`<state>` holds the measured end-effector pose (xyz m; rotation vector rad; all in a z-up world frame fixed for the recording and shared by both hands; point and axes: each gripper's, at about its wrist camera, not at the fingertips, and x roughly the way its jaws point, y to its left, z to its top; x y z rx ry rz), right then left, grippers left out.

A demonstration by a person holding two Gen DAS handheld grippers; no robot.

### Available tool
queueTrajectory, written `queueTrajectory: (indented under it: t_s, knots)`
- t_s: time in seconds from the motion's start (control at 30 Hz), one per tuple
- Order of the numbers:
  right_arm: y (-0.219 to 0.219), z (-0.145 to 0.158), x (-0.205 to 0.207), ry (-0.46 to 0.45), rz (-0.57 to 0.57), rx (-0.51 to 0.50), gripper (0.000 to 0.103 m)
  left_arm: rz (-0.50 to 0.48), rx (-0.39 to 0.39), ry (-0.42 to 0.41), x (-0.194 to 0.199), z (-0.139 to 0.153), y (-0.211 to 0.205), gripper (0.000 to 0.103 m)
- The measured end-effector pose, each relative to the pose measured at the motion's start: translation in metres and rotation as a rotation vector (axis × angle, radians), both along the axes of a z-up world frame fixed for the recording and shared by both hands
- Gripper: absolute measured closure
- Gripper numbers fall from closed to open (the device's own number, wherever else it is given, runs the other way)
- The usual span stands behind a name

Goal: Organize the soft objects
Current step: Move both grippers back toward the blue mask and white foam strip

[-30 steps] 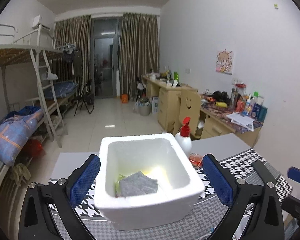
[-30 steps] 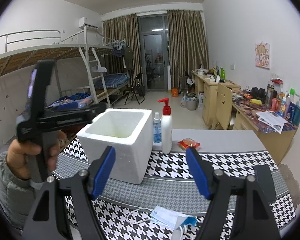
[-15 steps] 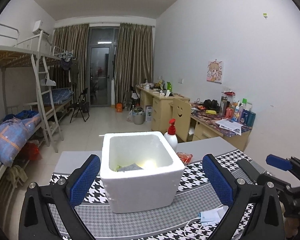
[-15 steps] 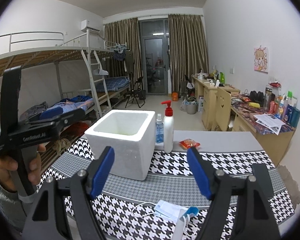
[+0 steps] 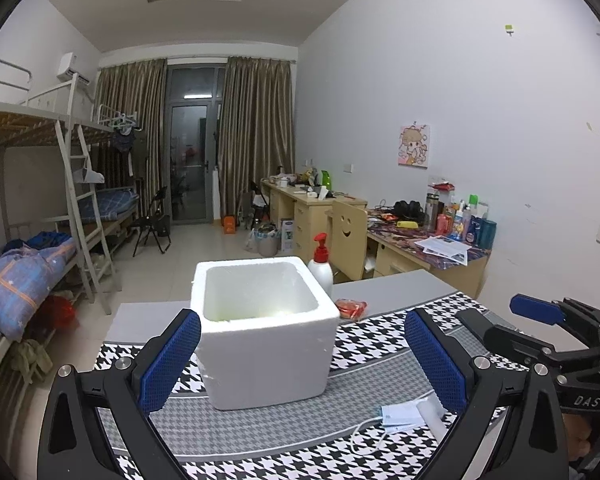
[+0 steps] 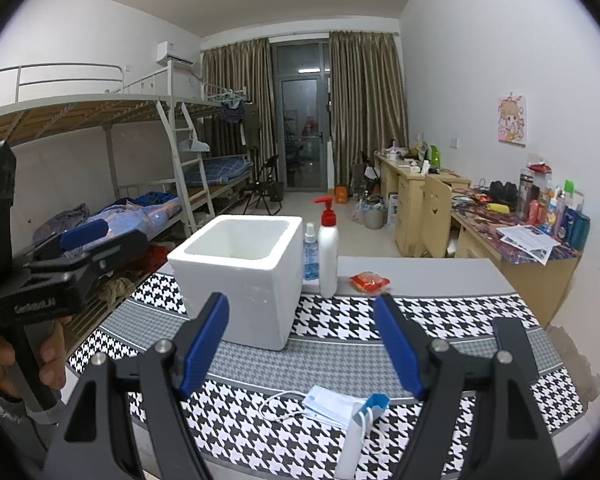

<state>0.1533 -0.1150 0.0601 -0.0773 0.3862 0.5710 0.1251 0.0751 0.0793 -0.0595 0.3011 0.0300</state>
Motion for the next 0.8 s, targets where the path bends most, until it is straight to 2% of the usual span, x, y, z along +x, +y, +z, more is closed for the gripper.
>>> queueTrajectory:
  t_s: [0.6, 0.8]
  knots:
    - [-0.020, -0.025, -0.018, -0.010, -0.040, 0.004, 0.024, -0.042, 0.022, -0.019, -0.026, -0.030, -0.035, 0.001]
    - [-0.027, -0.039, -0.019, 0.000, -0.064, -0.010, 0.024, -0.040, 0.005, -0.017, -0.027, -0.044, -0.039, 0.001]
